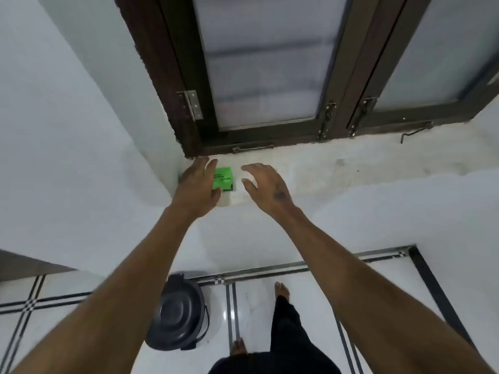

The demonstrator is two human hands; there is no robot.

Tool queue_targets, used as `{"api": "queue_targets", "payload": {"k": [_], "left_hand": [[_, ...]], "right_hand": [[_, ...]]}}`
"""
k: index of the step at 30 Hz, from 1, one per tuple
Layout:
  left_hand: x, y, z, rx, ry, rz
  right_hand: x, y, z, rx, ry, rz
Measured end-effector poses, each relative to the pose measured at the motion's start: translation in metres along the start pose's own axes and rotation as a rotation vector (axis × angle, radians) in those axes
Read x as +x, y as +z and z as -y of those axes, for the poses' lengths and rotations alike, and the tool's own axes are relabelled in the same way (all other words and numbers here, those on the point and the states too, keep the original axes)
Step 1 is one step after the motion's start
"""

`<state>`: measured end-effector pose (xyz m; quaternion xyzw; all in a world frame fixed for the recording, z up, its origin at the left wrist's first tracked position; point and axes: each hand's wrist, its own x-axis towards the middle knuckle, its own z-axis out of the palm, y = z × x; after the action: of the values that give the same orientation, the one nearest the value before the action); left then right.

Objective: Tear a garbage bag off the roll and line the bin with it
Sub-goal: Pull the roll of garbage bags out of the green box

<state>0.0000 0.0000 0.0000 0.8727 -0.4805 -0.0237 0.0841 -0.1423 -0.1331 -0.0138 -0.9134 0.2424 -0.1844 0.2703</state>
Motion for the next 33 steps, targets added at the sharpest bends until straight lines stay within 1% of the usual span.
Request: {"api": "queue_targets", "payload": {"k": [2, 4, 6, 9, 12, 14, 16, 17, 21, 25, 27, 29, 30, 31, 33], "left_hand": [[0.013, 0.003, 0.002, -0.056, -0.084, 0.046], [0.018, 0.009, 0.006, -0.028, -0.129, 0.117], [0.025, 0.014, 0.007, 0.002, -0.129, 0.128], [0.037, 0.009, 0.007, -0.072, -0.166, 0.096], [0.044, 0.006, 0.007, -0.174, -0.182, 0.152], [0.043, 0.006, 0.008, -0.236, -0.168, 0.192], [0.045, 0.008, 0.01, -0.297, -0.122, 0.232], [0.046, 0.008, 0.009, -0.329, -0.108, 0.249], [0.053, 0.007, 0.007, -0.39, -0.079, 0.273], [0.057, 0.003, 0.002, -0.337, -0.062, 0.279], [0.06, -0.001, 0.0, -0.269, -0.024, 0.278], [0.067, -0.008, -0.007, -0.14, 0.041, 0.249], [0.071, -0.013, -0.013, -0.064, 0.071, 0.24], [0.075, -0.019, -0.02, 0.009, 0.095, 0.234], [0.086, -0.031, -0.035, 0.187, 0.153, 0.219]], "right_hand": [[0.012, 0.008, -0.008, 0.063, 0.02, 0.051], [0.02, 0.016, -0.016, 0.097, 0.026, 0.109], [0.029, 0.021, -0.022, 0.144, 0.01, 0.147], [0.049, 0.02, -0.027, 0.24, -0.035, 0.199], [0.063, 0.015, -0.033, 0.345, 0.001, 0.238], [0.067, 0.013, -0.04, 0.393, 0.025, 0.299], [0.068, 0.014, -0.046, 0.412, 0.012, 0.365], [0.067, 0.016, -0.049, 0.4, -0.013, 0.366], [0.056, 0.017, -0.049, 0.372, -0.06, 0.29], [0.052, 0.009, -0.053, 0.339, 0.058, 0.167], [0.052, 0.007, -0.054, 0.359, 0.125, 0.04], [0.05, 0.006, -0.055, 0.395, 0.254, -0.116], [0.047, 0.005, -0.056, 0.444, 0.36, -0.176], [0.044, 0.003, -0.057, 0.505, 0.461, -0.218], [0.041, -0.002, -0.061, 0.603, 0.572, -0.25]]}}
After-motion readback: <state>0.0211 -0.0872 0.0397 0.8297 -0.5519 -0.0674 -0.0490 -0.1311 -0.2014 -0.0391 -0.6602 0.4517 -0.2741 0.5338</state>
